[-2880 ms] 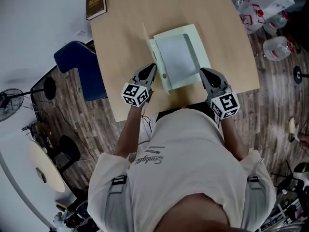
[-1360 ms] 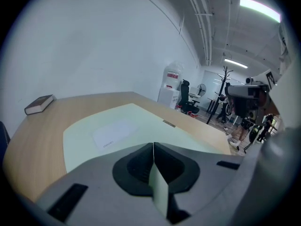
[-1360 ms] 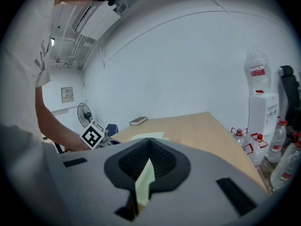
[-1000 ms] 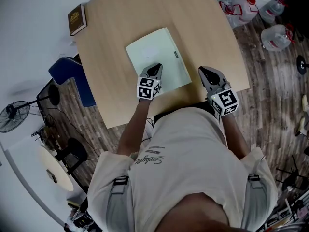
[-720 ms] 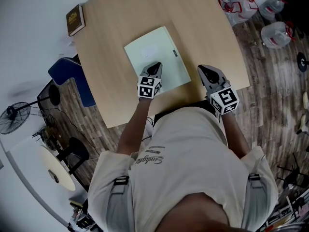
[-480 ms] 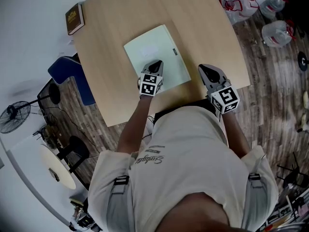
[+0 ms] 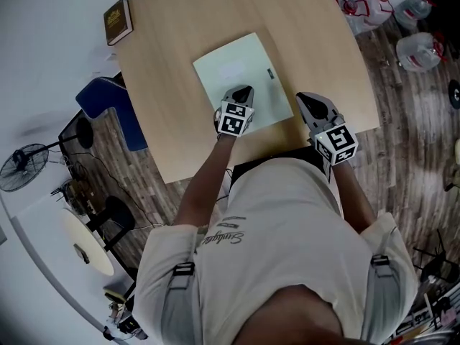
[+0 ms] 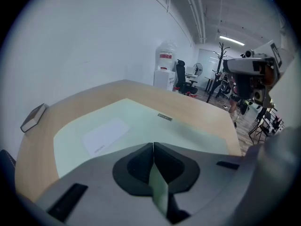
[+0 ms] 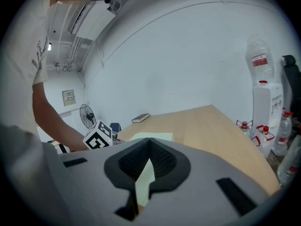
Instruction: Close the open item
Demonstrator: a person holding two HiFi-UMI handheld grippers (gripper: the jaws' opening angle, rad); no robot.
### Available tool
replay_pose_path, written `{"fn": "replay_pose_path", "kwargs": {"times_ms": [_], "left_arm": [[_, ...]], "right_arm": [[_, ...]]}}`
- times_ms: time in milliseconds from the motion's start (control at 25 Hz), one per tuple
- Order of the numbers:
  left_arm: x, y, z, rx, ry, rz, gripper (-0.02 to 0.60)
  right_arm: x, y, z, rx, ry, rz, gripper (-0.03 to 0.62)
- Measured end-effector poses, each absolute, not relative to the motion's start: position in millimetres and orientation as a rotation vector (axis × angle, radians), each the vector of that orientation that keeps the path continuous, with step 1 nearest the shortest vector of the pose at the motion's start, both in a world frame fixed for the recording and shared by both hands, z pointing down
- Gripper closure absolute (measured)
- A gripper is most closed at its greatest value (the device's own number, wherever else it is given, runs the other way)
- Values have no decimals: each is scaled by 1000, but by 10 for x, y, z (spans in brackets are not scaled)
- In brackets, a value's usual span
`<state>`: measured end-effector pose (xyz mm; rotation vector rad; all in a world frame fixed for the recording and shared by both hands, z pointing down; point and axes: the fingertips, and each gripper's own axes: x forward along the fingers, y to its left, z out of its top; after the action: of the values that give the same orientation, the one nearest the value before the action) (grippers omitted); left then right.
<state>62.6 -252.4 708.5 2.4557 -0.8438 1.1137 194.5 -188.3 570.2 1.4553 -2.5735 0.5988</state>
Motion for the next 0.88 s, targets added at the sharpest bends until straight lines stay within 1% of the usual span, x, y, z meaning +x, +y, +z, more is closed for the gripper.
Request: {"fn": "replay_pose_path", "kwargs": {"times_ms": [120,200,400,520,720,880], "left_arm": [[619,-2541,7003,2468,-841,1094,566],[599,-2535,6929,2476,-846,1017,568],[457,-2586,6493,2406,-905,625,568],[203,-2564,6240,2362,-956,485,567],[-197,-2452,5846,2430,-1029,437,568],[-454,-2354,5585,2486,-1088,455,566]], "right_arm": [[1800,-1912,5688,1425,-2584,583,599],[1726,-1911,5672,1415,-2585,575,599],[1685,-1914,5607,1433,-2577,541,599],[1606,-1924,5552,1431,-2571,528,599],[1337,-2002,5379,1395,-2608,459,599],[1160,-2053,5223,1391,-2638,457,599]]}}
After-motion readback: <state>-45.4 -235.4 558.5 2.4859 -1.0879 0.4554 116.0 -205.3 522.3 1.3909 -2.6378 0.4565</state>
